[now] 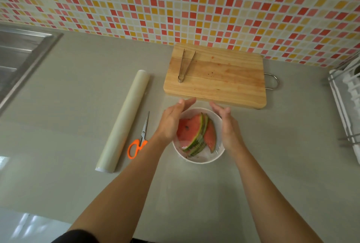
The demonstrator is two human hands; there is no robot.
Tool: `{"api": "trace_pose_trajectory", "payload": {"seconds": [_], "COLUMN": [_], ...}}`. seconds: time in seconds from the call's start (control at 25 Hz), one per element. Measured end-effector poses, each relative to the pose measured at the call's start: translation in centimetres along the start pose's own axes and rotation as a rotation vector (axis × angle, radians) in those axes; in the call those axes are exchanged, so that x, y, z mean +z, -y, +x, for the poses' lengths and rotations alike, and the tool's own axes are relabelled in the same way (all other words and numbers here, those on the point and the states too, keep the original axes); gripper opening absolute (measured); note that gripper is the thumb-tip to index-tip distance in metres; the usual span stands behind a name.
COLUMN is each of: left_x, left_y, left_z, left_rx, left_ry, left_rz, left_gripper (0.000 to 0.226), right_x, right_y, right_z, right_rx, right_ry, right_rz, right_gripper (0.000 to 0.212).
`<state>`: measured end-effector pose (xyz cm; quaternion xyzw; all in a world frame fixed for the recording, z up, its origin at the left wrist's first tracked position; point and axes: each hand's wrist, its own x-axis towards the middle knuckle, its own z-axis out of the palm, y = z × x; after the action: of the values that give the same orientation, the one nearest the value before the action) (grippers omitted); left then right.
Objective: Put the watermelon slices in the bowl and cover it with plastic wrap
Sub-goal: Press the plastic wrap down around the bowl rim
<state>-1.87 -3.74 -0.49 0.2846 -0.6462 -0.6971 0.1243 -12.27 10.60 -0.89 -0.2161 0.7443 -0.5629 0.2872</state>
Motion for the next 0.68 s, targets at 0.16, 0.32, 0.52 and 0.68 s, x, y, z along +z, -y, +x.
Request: {"api": "trace_pose_trajectory", "payload": {"seconds": [0.16, 0.32, 0.52, 0.68], "left_x": [0.3, 0.4, 0.5, 0.9], "left_y": [-0.2, -0.2, -0.4, -0.8], "left_z": [1.0, 1.6, 1.6, 1.3], "left_rx": [-0.147, -0.198, -0.219, -0.222], "left_ry": [0.119, 0.146, 0.145, 0.094], "left_rz": [0.025, 0.09, 0.172, 0.29], "left_gripper": [0.065, 0.069, 0.076, 0.081], "right_x": [0.8, 0.8, 0.5, 0.5], "right_y": [-1.0, -1.1, -0.5, -0.3], "right_z": [0.7, 1.6, 1.5, 1.5], "right_rx": [0.125, 0.175, 0.119, 0.145], "right_ry": [0.112, 0.109, 0.079, 0.018], "right_rz": [0.372, 0.338, 0.07, -0.181], "right_gripper": [0.078, 0.088, 0.072, 0.093]}}
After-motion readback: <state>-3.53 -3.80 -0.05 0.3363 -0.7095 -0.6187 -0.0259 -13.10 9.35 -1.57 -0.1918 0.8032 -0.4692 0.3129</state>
